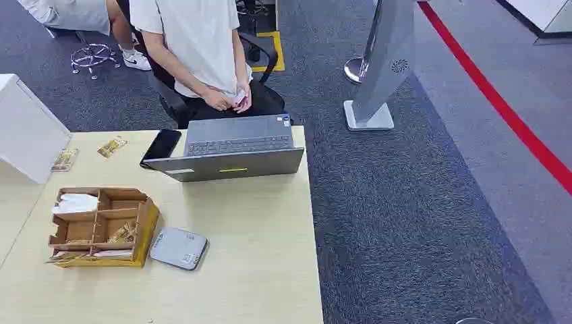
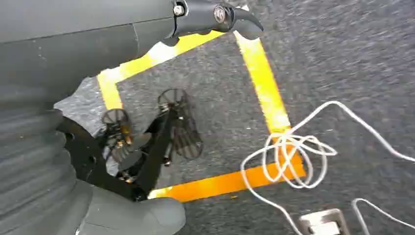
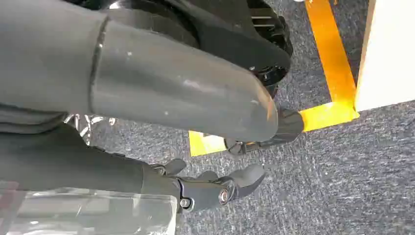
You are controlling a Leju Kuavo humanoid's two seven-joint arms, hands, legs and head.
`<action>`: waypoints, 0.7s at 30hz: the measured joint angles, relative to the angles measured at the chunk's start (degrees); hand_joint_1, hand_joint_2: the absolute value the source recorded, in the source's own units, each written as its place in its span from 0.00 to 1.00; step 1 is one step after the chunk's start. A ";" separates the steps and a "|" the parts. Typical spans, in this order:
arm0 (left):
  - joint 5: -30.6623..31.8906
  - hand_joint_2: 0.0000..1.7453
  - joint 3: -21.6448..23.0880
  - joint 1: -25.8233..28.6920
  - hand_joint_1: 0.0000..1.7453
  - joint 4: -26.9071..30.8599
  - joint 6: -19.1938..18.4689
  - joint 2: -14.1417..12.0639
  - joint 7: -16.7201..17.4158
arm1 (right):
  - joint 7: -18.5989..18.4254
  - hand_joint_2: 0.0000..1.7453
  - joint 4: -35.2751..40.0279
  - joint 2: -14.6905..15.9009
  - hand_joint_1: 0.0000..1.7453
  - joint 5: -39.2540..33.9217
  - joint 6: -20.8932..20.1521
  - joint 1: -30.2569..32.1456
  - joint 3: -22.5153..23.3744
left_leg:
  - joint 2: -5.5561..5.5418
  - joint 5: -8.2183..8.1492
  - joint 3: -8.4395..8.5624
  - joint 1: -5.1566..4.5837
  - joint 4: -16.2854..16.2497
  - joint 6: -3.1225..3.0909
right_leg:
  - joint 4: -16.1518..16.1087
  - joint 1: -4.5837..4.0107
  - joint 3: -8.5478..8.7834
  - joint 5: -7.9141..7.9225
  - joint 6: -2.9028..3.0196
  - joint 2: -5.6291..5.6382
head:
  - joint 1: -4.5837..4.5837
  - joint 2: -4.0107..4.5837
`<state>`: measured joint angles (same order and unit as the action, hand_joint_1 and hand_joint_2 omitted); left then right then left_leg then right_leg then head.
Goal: Pass the card to the sensor for recognition and then transmit it.
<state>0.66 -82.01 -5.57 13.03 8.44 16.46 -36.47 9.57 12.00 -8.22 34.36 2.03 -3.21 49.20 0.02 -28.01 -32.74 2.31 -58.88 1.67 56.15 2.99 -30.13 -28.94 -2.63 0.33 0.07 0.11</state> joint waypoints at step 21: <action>-6.06 1.00 -0.02 -0.19 0.00 10.23 -9.03 3.02 -3.70 | 0.35 0.00 -0.55 -0.52 0.00 0.13 0.92 -0.35 3.21 | 0.00 0.00 0.00 0.00 0.00 0.00 | 0.00 0.00 0.01 0.01 -0.01 0.00 | 0.02 0.00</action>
<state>-5.40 -82.03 -5.76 23.25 -0.59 19.47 -40.17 9.92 11.45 -8.74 34.49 2.95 -3.56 52.41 0.02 -28.01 -32.74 2.31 -58.88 1.67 56.15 2.99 -30.12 -28.93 -2.63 0.33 0.09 0.11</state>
